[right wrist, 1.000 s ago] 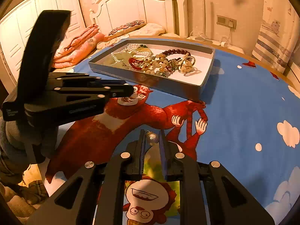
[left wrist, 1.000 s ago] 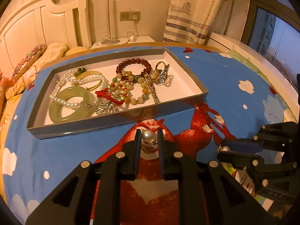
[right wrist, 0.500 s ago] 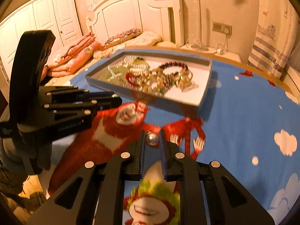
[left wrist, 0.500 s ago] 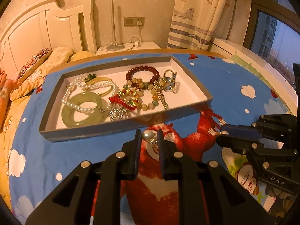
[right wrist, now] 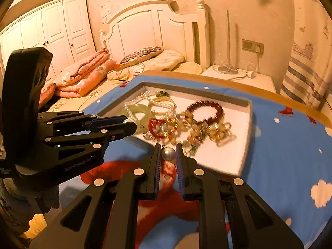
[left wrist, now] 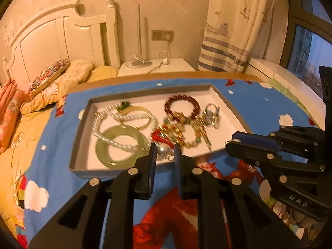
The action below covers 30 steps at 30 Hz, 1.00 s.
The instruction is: Organize jewelry
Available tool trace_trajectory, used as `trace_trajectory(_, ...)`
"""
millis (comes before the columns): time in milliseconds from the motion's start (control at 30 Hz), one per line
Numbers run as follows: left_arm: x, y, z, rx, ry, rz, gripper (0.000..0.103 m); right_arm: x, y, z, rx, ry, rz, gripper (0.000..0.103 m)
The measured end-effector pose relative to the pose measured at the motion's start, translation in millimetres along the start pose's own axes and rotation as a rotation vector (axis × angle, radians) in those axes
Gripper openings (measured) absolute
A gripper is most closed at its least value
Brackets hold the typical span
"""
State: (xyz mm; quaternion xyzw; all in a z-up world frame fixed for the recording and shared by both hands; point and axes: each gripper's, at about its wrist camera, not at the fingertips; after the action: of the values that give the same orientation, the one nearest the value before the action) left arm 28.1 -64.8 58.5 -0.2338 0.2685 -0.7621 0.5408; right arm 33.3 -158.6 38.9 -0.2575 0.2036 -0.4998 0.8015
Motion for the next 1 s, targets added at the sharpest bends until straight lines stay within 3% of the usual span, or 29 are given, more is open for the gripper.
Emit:
trace_trajectory(333, -32.0, -24.9, 37.7, 0.081, -0.003, 0.048, 0.016, -11.0, 15.1, 44.5, 0.042, 0.000, 0.035, 0.017)
trace_trajectory(567, -55.1, -31.1, 46.9, 0.098, -0.037, 0.056, 0.016, -24.1, 26.8, 61.0, 0.054, 0.007, 0.054, 0.017)
trace_trajectory(800, -33.9, -30.3, 45.0, 0.114, -0.017, -0.015, 0.016, -3.0, 5.8, 52.6, 0.075, 0.026, -0.020, 0.017)
trace_trajectory(1000, 3.4, -4.3, 41.8, 0.081, 0.017, -0.110, 0.016, 30.1, 1.8, 32.3, 0.028, 0.079, -0.092, 0.017)
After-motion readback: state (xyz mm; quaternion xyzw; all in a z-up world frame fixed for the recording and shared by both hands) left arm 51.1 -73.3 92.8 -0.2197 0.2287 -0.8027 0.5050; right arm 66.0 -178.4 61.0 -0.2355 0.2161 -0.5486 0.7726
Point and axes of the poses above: each gripper's, at about its wrist camera, not at the fingertips, and y roughly the way its jaws point, x to its right, z to its top, and after that the axes turned 5 degrees about -z, right-handed
